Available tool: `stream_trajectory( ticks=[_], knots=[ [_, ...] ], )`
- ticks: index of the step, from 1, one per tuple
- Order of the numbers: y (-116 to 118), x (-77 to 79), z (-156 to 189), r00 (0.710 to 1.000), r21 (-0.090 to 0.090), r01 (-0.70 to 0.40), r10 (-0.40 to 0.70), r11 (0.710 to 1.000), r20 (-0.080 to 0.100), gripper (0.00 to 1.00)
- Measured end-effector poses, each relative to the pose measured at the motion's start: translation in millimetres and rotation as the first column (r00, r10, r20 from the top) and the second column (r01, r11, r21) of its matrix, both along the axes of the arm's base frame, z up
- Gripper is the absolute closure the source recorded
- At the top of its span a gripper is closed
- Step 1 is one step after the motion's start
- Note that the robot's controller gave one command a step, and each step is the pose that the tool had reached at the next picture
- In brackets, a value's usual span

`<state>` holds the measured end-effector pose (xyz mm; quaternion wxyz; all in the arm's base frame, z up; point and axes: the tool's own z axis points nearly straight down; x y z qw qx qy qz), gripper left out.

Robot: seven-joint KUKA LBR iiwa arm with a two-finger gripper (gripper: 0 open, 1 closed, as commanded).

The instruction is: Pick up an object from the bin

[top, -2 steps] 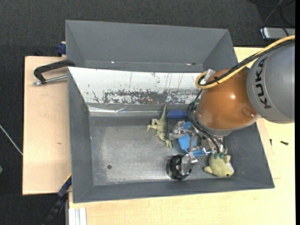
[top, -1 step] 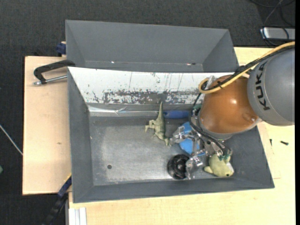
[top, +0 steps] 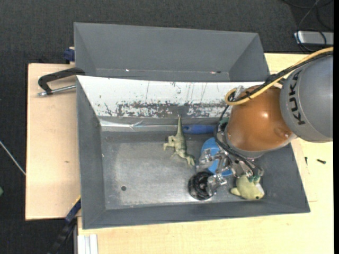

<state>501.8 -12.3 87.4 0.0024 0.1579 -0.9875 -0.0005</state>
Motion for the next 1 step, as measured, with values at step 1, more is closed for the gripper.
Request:
stream_trajectory(
  ticks=[1],
  knots=[
    [10.4, 22.9, 196.4, 0.999, 0.0, -0.036, 0.036, 0.999, 0.021, 1.0]
  ],
)
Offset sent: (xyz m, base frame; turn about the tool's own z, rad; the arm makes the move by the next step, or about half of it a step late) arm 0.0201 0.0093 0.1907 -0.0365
